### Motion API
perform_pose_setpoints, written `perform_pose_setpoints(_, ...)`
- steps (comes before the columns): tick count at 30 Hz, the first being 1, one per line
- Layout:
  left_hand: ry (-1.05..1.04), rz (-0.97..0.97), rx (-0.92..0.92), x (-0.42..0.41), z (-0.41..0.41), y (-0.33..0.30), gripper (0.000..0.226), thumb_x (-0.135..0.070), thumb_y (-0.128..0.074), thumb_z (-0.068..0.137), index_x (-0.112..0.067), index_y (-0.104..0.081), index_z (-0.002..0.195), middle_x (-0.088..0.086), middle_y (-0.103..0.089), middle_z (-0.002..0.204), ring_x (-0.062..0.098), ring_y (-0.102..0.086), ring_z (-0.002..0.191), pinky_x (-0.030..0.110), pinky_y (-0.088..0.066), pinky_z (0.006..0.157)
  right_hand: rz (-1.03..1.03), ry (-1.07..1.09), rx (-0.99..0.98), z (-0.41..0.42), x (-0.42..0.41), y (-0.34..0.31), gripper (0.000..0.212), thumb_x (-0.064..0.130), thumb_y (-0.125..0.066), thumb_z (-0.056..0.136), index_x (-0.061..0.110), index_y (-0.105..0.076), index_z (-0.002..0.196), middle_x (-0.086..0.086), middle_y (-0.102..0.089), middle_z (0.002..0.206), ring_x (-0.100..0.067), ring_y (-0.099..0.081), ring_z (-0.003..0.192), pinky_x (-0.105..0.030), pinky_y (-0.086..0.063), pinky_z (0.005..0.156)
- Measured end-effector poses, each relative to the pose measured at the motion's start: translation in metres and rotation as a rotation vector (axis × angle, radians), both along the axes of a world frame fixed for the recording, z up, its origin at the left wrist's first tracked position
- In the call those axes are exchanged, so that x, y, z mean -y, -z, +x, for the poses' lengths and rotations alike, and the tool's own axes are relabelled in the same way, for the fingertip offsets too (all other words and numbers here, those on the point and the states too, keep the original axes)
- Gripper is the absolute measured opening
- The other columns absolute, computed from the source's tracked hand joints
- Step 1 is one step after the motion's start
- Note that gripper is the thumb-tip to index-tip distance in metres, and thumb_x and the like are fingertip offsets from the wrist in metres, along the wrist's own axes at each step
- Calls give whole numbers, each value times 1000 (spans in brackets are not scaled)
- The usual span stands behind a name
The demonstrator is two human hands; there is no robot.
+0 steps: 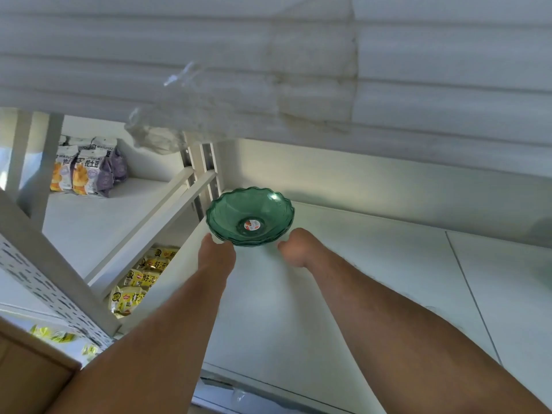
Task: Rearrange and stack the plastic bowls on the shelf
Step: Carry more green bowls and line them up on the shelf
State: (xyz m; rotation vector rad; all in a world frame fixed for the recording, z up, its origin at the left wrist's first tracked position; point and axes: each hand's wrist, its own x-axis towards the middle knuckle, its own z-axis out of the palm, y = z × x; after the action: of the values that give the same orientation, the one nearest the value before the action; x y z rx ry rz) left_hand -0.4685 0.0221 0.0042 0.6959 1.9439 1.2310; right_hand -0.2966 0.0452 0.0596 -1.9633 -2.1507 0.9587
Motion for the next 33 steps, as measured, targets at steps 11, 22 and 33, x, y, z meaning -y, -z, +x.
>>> perform_pose_setpoints(11,567,-159,-1039,36,48,-33,70,-44,-42,96,-19,-18,157,8,-15,165,27,-12,151,43,-17,121,249,-124,265,62,41,0,67,54,-35,97,8,-38,145,-14,-39,151,-34,-25,145,-46,-28,115)
perform_pose_setpoints(22,834,-237,-1155,85,165,-73,67,-48,-37,97,-23,-19,156,3,-20,164,26,-22,148,44,-24,117,333,-155,385,178,113,-21,70,53,-31,99,10,-23,154,-12,-23,162,-33,-14,150,-50,-18,120)
perform_pose_setpoints(33,954,-194,-1129,145,314,-86,65,-48,-37,98,-25,-21,156,0,-29,160,27,-30,144,41,-30,112,279,-9,374,319,196,-28,64,51,-35,98,7,-36,145,-14,-41,149,-34,-32,140,-49,-28,114)
